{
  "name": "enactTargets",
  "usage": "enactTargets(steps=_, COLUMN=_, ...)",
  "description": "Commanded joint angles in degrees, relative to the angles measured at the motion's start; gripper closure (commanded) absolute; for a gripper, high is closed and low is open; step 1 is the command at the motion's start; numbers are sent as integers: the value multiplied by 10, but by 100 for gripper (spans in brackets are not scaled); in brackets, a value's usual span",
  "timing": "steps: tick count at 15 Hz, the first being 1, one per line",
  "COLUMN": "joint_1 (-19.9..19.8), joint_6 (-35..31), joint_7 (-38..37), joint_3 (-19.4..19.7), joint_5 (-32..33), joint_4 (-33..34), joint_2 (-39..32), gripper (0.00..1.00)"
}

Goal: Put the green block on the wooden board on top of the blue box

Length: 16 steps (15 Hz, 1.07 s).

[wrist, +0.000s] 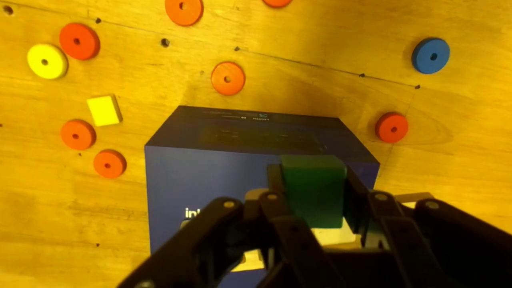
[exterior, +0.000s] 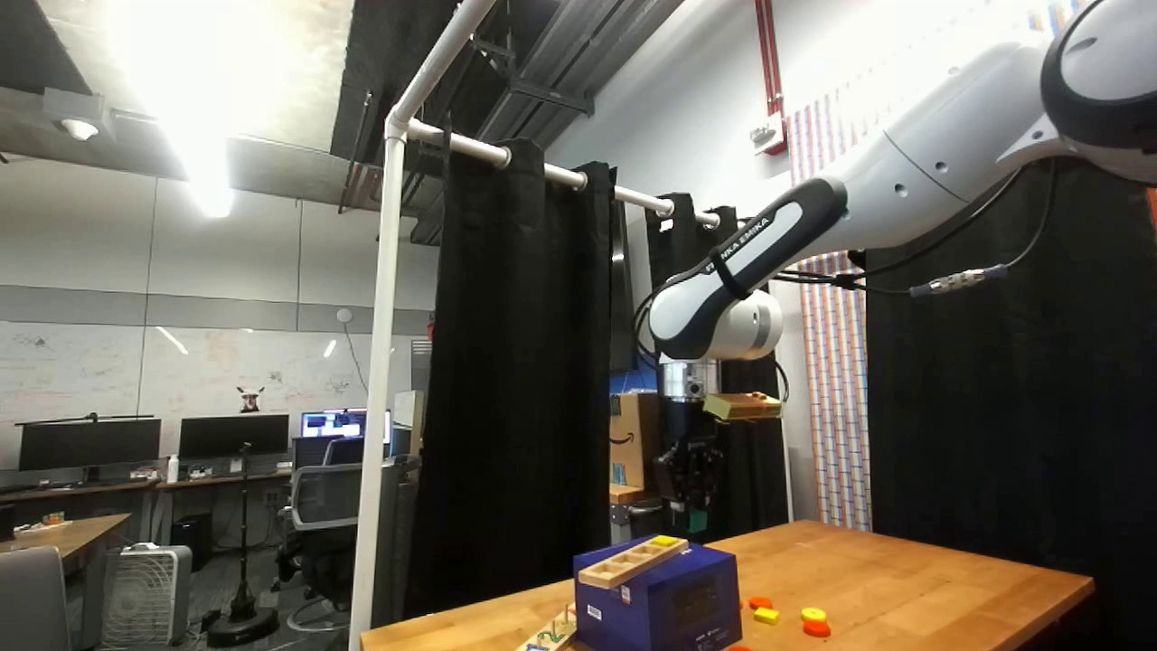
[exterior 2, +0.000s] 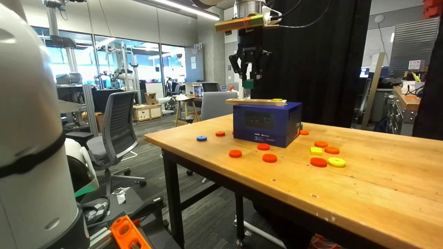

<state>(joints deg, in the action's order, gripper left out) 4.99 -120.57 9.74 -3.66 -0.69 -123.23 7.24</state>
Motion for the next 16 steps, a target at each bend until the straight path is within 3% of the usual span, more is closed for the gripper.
enactTargets(steps=1, joint_1=3, joint_6=19, joint_7=14, joint_3=-6, joint_5=16, joint_4=65, joint_2=-51, gripper=85)
enactTargets(steps=16, joint_1=-1, joint_6=57, joint_7=35, joint_3=-9, joint_5=60, joint_4=183, joint_2=-167, gripper=85)
